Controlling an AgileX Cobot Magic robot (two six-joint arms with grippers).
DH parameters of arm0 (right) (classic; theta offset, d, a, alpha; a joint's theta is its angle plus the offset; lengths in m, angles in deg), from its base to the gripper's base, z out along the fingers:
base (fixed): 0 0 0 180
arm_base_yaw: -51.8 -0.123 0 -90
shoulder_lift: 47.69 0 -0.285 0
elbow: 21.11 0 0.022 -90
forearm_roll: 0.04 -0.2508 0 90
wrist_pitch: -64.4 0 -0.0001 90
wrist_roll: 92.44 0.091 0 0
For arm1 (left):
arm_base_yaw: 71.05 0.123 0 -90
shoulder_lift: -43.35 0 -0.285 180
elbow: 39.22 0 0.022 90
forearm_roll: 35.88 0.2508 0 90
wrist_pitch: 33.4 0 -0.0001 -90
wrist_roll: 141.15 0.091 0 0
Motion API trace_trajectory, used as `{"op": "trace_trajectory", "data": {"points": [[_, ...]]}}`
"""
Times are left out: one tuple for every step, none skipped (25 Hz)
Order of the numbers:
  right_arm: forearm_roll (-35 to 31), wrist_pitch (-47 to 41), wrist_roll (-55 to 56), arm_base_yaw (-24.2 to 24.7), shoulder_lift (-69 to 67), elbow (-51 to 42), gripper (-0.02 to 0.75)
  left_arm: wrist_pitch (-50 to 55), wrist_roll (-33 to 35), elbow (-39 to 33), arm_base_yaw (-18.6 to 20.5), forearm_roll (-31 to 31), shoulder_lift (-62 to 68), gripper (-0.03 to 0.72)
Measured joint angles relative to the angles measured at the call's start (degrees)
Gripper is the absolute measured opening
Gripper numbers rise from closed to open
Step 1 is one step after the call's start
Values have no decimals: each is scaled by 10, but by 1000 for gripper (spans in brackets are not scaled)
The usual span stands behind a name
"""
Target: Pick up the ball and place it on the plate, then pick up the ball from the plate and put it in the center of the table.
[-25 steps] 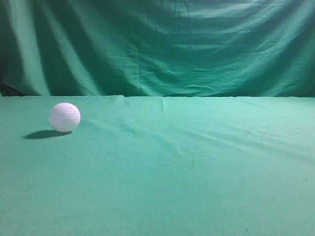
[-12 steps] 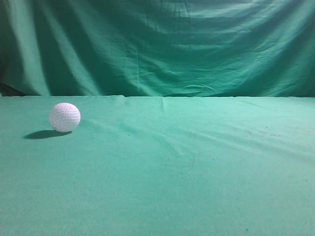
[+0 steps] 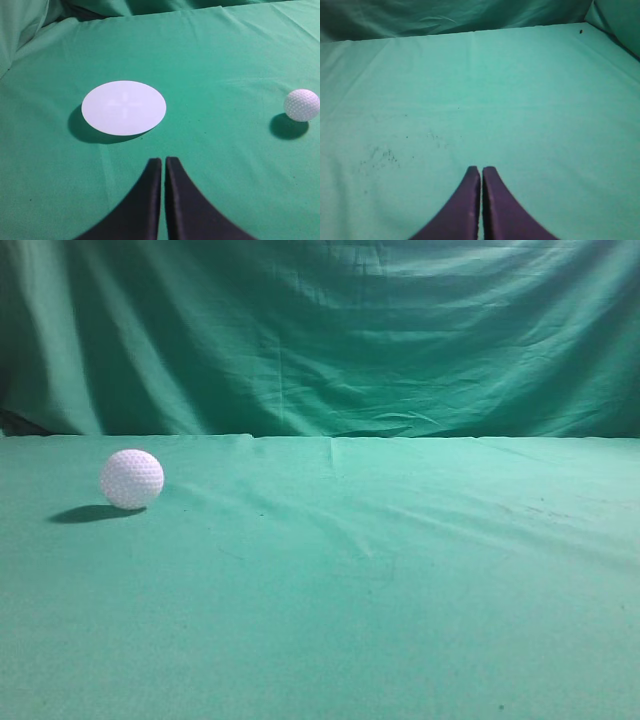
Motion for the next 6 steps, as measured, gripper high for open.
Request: {"op": "trace_trajectory", "data": {"points": [[0,0,0,0,0,0,0,0,0,0,0,0,0,0],[0,0,0,0,0,0,0,0,0,0,0,1,0,0],[0,0,0,0,0,0,0,0,0,0,0,1,0,0],[0,0,0,0,0,0,0,0,0,0,0,1,0,0],[0,0,0,0,0,0,0,1,0,0,0,1,0,0],[0,0,0,0,0,0,0,1,0,0,0,1,0,0]]}}
